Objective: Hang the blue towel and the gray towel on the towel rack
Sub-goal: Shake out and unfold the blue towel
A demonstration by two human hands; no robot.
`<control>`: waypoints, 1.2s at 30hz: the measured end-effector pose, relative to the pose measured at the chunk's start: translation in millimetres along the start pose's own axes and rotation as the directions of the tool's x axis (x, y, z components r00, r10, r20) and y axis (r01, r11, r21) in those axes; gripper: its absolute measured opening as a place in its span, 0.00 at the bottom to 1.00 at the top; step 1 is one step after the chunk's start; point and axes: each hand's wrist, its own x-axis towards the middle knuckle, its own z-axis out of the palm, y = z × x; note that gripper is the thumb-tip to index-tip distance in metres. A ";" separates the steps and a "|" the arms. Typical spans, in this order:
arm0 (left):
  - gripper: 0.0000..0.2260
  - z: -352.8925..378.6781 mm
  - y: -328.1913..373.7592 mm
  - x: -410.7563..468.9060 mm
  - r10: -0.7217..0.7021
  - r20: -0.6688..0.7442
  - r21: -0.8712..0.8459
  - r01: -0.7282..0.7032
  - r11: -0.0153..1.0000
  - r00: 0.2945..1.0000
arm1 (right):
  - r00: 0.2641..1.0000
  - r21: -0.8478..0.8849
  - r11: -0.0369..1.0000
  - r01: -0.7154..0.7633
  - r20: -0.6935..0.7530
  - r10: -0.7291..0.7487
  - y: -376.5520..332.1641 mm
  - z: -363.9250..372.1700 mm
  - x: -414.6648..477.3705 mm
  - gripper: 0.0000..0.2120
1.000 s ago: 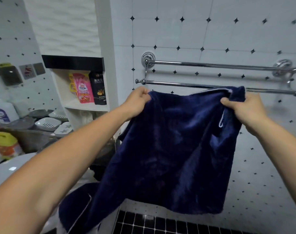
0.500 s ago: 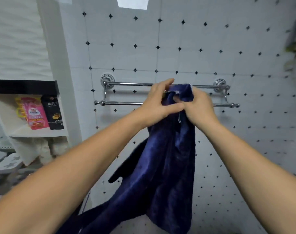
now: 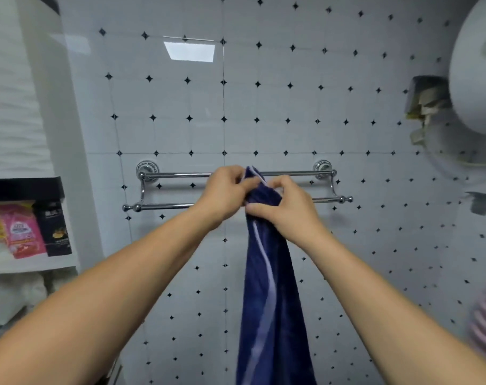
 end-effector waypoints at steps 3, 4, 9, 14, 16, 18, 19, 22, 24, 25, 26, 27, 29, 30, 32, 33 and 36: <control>0.06 -15.7 6.0 2.8 0.003 -0.079 -0.105 -0.011 0.994 0.997 | 0.949 0.083 0.991 -0.106 0.305 0.076 3.8 -6.8 -1.6 0.18; 0.05 -22.8 8.4 4.7 0.011 -0.114 -0.123 -0.025 0.992 0.993 | 0.914 0.091 0.986 -0.137 0.395 0.090 8.6 -8.3 -3.7 0.16; 0.07 -65.4 3.2 17.7 0.001 -0.281 -0.110 -0.033 0.993 0.960 | 0.820 0.119 0.956 -0.266 0.550 0.160 45.2 -0.8 -22.7 0.10; 0.10 -82.2 -10.6 13.2 0.039 -0.324 -0.006 -0.043 0.999 0.945 | 0.770 0.133 0.938 -0.321 0.613 0.176 72.2 -0.6 -36.7 0.12; 0.08 -87.2 -17.1 10.2 0.032 -0.365 0.022 -0.025 0.999 0.930 | 0.757 0.132 0.926 -0.354 0.621 0.201 87.3 -1.2 -45.6 0.12; 0.08 -92.3 -23.7 5.7 0.021 -0.387 0.075 0.008 0.997 0.922 | 0.740 0.113 0.912 -0.395 0.627 0.243 102.0 -2.8 -54.3 0.18; 0.08 -94.3 -26.9 3.3 0.028 -0.389 0.112 0.017 0.994 0.921 | 0.728 0.095 0.909 -0.407 0.634 0.260 107.5 -4.9 -57.9 0.21; 0.08 -98.4 -41.4 -3.5 0.017 -0.362 0.179 0.051 0.983 0.932 | 0.675 0.029 0.909 -0.417 0.679 0.288 120.9 -15.2 -66.8 0.24; 0.09 -103.2 -53.7 -7.9 -0.028 -0.316 0.188 0.091 0.978 0.948 | 0.647 -0.035 0.904 -0.425 0.687 0.331 128.2 -25.5 -69.7 0.25; 0.11 -106.3 -59.4 -10.7 -0.048 -0.296 0.195 0.109 0.975 0.954 | 0.641 -0.060 0.900 -0.432 0.682 0.353 132.1 -30.8 -70.4 0.24; 0.13 -109.9 -65.2 -12.9 -0.063 -0.277 0.202 0.123 0.972 0.959 | 0.639 -0.083 0.892 -0.444 0.668 0.380 136.0 -35.7 -70.2 0.21; 0.14 -113.2 -70.4 -15.4 -0.075 -0.258 0.201 0.129 0.971 0.963 | 0.642 -0.108 0.881 -0.460 0.645 0.414 138.9 -39.5 -70.1 0.17; 0.11 -118.6 -79.4 -20.8 -0.085 -0.242 0.178 0.130 0.975 0.966 | 0.660 -0.167 0.862 -0.478 0.579 0.478 142.8 -43.9 -69.8 0.09; 0.08 -121.4 -83.4 -23.3 -0.096 -0.255 0.158 0.140 0.977 0.962 | 0.677 -0.203 0.857 -0.474 0.539 0.502 144.6 -44.7 -69.3 0.06; 0.08 -126.4 -89.2 -28.9 -0.129 -0.288 0.136 0.174 0.975 0.949 | 0.713 -0.275 0.839 -0.470 0.443 0.544 147.5 -44.6 -67.9 0.11; 0.08 -128.7 -91.1 -31.5 -0.155 -0.291 0.130 0.200 0.971 0.944 | 0.721 -0.305 0.820 -0.484 0.392 0.571 148.3 -44.0 -67.1 0.18; 0.11 -136.1 -91.0 -37.9 -0.269 -0.279 0.089 0.304 0.949 0.922 | 0.698 -0.306 0.779 -0.547 0.348 0.626 147.6 -41.5 -62.5 0.27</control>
